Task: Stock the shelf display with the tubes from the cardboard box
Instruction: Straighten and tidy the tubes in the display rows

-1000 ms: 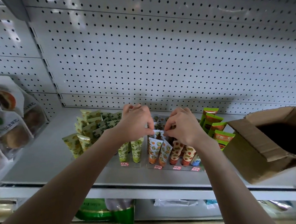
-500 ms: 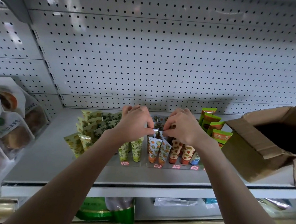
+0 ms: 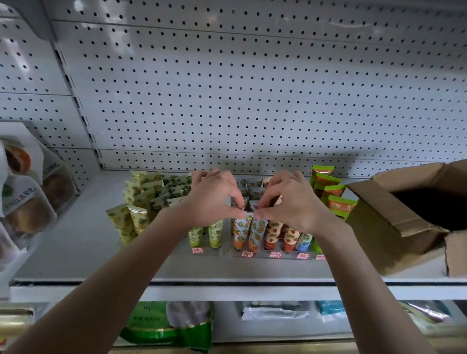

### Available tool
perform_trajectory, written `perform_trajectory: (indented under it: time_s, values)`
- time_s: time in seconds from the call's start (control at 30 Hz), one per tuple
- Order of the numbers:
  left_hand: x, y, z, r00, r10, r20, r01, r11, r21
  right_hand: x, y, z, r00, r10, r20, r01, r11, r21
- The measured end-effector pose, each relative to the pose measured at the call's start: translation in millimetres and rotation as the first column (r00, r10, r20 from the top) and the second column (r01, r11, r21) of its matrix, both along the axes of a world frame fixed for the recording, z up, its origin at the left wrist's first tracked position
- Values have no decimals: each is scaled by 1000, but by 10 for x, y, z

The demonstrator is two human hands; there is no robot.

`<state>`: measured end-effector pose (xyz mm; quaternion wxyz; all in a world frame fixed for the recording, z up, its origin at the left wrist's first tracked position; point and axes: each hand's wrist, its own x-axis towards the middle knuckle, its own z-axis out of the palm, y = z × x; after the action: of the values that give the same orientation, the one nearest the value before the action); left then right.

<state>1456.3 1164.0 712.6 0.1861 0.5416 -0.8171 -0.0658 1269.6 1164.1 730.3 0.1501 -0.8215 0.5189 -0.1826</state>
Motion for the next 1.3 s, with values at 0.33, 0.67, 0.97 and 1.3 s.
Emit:
perform_trajectory:
  time_s: [0.33,0.67,0.97,1.3]
  values:
    - [-6,5,-55,998,9,65,-7,999,-42,82,8,-36,990,-23,-140,17,999,-40]
    - [22,3,-74,994,-6,107,15,996,-89,113,-11,-71,986,-31,-165,23,999,-49]
    - [27,0,-74,994,4,112,4,997,-74,114,-31,-108,991,-12,-131,3,998,-65]
    - [44,-6,-105,994,8,105,-1,998,-68,87,-20,-129,990,-16,-142,8,999,-51]
